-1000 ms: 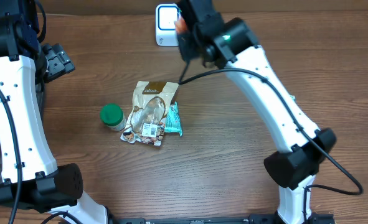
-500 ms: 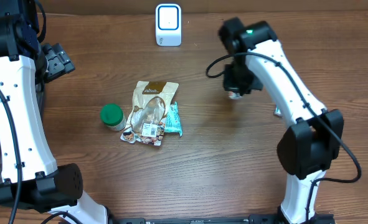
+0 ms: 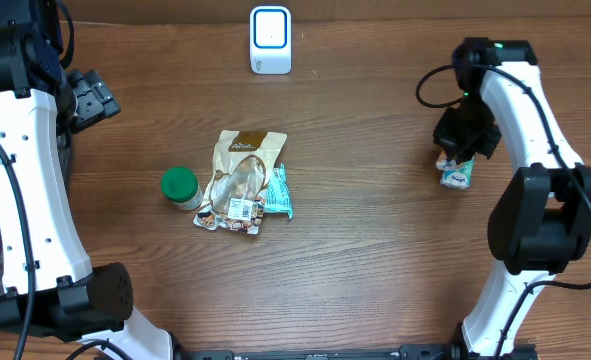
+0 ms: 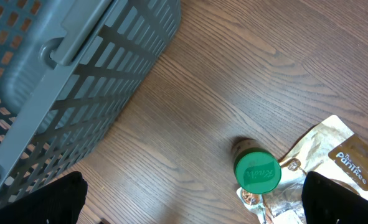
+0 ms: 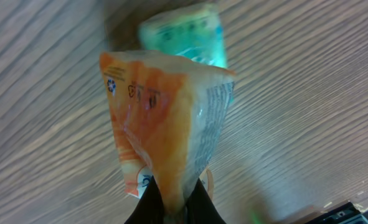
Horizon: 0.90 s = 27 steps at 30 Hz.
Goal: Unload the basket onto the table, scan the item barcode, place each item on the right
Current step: 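Carry the orange packet right and set it beside the teal box, then move the right gripper to the mint-green packet and grasp it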
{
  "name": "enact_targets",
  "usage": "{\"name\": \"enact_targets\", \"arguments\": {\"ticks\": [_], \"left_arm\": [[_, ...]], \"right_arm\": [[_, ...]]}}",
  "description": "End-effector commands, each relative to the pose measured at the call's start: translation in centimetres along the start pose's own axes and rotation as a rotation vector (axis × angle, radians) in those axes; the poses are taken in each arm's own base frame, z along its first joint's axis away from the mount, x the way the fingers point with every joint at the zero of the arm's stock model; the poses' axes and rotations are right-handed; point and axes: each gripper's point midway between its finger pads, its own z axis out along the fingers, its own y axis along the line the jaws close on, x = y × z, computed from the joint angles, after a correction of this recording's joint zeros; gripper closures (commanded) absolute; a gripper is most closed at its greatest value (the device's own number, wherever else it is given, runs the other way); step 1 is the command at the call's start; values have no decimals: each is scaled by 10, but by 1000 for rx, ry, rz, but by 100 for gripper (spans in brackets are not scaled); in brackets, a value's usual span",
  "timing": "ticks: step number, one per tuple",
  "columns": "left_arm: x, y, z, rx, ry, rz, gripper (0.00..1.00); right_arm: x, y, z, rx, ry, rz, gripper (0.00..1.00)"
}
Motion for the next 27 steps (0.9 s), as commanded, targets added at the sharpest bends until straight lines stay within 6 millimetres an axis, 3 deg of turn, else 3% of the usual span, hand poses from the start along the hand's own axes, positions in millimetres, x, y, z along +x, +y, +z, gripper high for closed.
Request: {"name": "enact_targets", "arguments": {"ticks": [1, 4, 12, 16, 20, 27], "left_arm": [[0, 2, -2, -10, -9, 15, 0], [-1, 2, -2, -10, -9, 15, 0], [0, 2, -2, -10, -9, 15, 0], [0, 2, -2, -10, -9, 15, 0], [-1, 2, -2, -10, -9, 15, 0], [0, 2, -2, -10, -9, 15, 0]], "right_arm": [[-6, -14, 11, -2, 15, 35, 96], [-12, -15, 19, -11, 1, 24, 95], [-25, -23, 26, 3, -39, 50, 58], [-21, -20, 24, -12, -22, 5, 53], [-14, 3, 10, -150, 19, -100, 53], [11, 90, -30, -535, 36, -341, 53]]}}
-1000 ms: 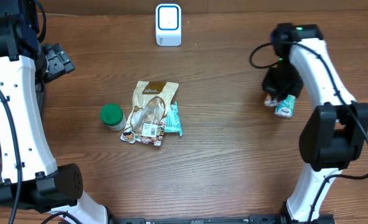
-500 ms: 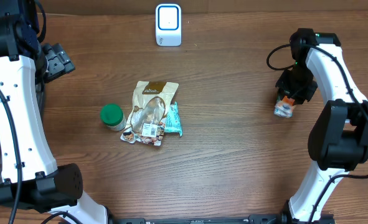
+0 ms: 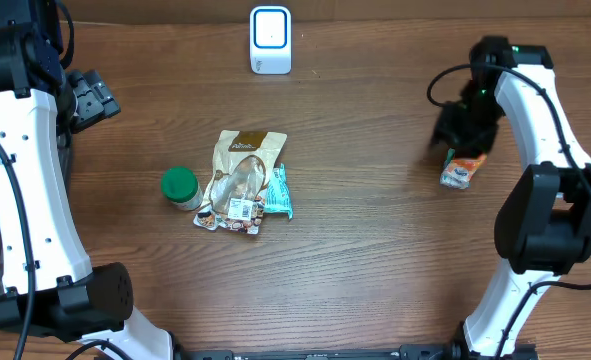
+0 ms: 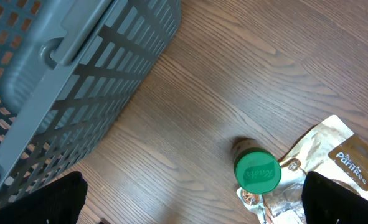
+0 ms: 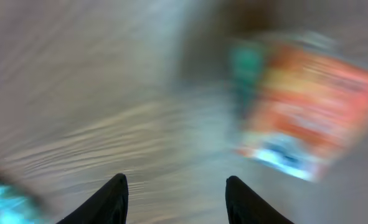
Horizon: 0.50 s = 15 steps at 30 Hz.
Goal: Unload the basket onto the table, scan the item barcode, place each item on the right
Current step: 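Move the right gripper to the mint-green packet and grasp it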
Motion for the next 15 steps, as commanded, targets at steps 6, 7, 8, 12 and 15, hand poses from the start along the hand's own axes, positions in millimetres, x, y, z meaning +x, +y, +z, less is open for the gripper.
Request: {"name": "enact_targets", "arguments": {"ticks": [6, 7, 8, 12, 15], "left_arm": [[-1, 2, -2, -10, -9, 15, 0], [0, 2, -2, -10, -9, 15, 0], [0, 2, -2, -10, -9, 15, 0], [0, 2, -2, -10, -9, 15, 0], [0, 2, -2, -10, -9, 15, 0]], "right_arm": [[32, 121, 6, -251, -4, -306, 53], [38, 129, 11, -250, 3, -315, 53], [44, 136, 16, -249, 9, -316, 51], [71, 158, 46, -242, 51, -307, 44], [100, 175, 68, -286, 114, -334, 45]]}}
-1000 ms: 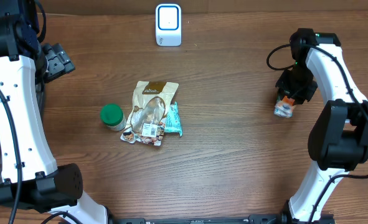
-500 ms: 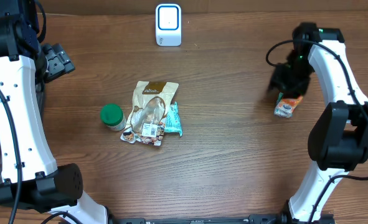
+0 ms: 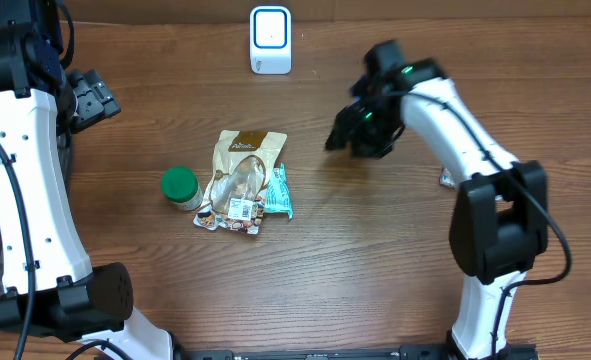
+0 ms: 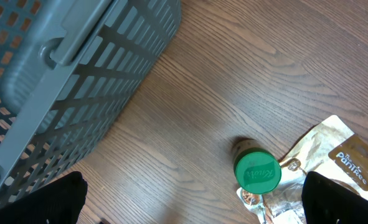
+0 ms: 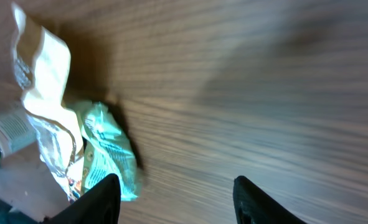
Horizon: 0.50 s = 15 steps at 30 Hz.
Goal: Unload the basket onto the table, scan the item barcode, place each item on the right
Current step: 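Move the right gripper to the mint-green packet and grasp it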
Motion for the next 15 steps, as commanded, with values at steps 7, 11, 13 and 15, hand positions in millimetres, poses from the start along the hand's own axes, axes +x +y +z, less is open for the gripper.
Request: {"name": "enact_targets", "arguments": {"ticks": [7, 11, 13, 15], "left_arm": [[0, 2, -2, -10, -9, 15, 0], [0, 2, -2, -10, -9, 15, 0], [0, 2, -2, -10, -9, 15, 0], [-1, 2, -2, -10, -9, 15, 0]], "right_arm": [[58, 45, 69, -105, 127, 45, 42], [72, 52, 90, -109, 138, 102, 42], [80, 55, 97, -109, 151, 115, 42], [87, 57, 102, -103, 161, 135, 47]]}}
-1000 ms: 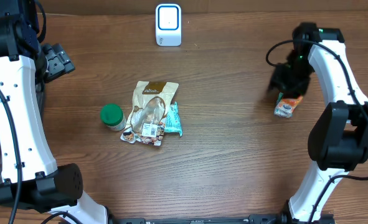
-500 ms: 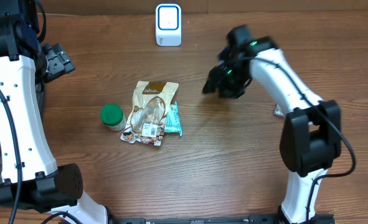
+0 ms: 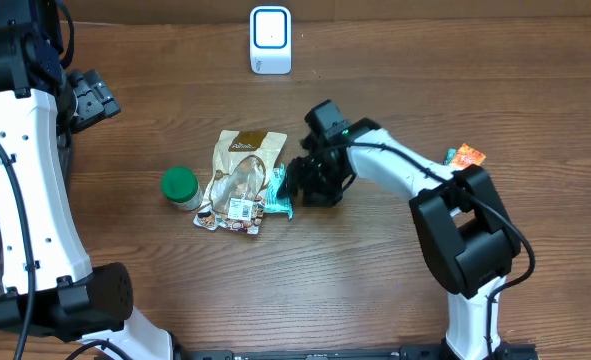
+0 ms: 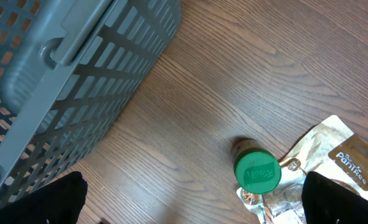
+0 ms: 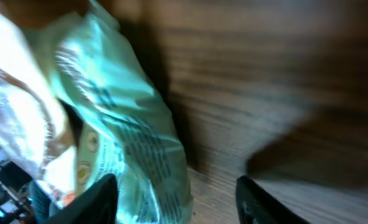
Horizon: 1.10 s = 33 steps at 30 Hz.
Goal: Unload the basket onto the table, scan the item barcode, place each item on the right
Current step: 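Move the right gripper to the mint-green packet and grasp it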
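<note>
A white barcode scanner (image 3: 270, 40) stands at the table's far edge. Mid-table lie a green-lidded jar (image 3: 180, 187), a gold-brown pouch (image 3: 240, 172) and a teal packet (image 3: 279, 192). My right gripper (image 3: 310, 182) is low at the teal packet's right edge. In the right wrist view the teal packet (image 5: 124, 140) fills the left side and reaches into the gap of the open right gripper (image 5: 177, 202), near its left finger. My left gripper (image 4: 193, 205) hangs open high at the far left, with the jar's lid (image 4: 257, 172) below it.
An orange packet (image 3: 464, 156) lies at the right, beside my right arm. A grey slatted basket (image 4: 65, 68) stands off the table's left side, under my left arm.
My right gripper has moved left and down, from the open table right of the pile to the teal packet's right edge. It stays open. The left arm has not moved.
My right gripper was shut on the orange packet at the right of the table. Then it was open, with the packet lying there. After that it was mid-table, and now it is open at the teal packet. My left gripper stayed open throughout.
</note>
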{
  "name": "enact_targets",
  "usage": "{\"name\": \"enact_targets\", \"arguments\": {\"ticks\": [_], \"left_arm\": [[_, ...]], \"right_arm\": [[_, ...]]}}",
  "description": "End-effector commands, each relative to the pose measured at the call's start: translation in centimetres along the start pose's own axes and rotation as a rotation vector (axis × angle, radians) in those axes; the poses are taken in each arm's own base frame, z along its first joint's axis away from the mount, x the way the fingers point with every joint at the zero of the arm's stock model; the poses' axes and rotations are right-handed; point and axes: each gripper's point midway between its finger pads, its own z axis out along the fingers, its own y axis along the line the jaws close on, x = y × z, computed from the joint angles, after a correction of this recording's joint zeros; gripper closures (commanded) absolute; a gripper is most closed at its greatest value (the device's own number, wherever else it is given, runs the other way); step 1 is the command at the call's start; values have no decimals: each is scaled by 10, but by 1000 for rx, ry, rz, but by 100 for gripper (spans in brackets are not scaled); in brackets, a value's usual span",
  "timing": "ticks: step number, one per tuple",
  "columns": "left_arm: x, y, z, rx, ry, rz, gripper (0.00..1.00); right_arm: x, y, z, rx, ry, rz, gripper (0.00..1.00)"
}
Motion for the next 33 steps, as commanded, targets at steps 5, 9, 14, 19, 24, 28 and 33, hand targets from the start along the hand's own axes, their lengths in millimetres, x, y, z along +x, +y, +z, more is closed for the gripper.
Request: {"name": "enact_targets", "arguments": {"ticks": [5, 9, 14, 19, 24, 28, 33], "left_arm": [[0, 2, -2, -10, -9, 15, 0], [0, 2, -2, -10, -9, 15, 0], [0, 2, -2, -10, -9, 15, 0], [-1, 2, -2, -10, -9, 15, 0], [0, 2, -2, -10, -9, 15, 0], [-1, 2, -2, -10, -9, 15, 0], [0, 2, -2, -10, -9, 15, 0]], "right_arm": [[12, 6, 11, -6, 19, 72, 78], [10, -5, 4, 7, 28, 80, 96], [9, -16, -37, 35, 47, -185, 96], [-7, -39, -73, 201, 41, -512, 96], [-17, -54, -81, 296, 68, -881, 88], [-44, -66, -89, 444, -4, -912, 75], [-74, -66, -115, 525, -187, -611, 32]]}}
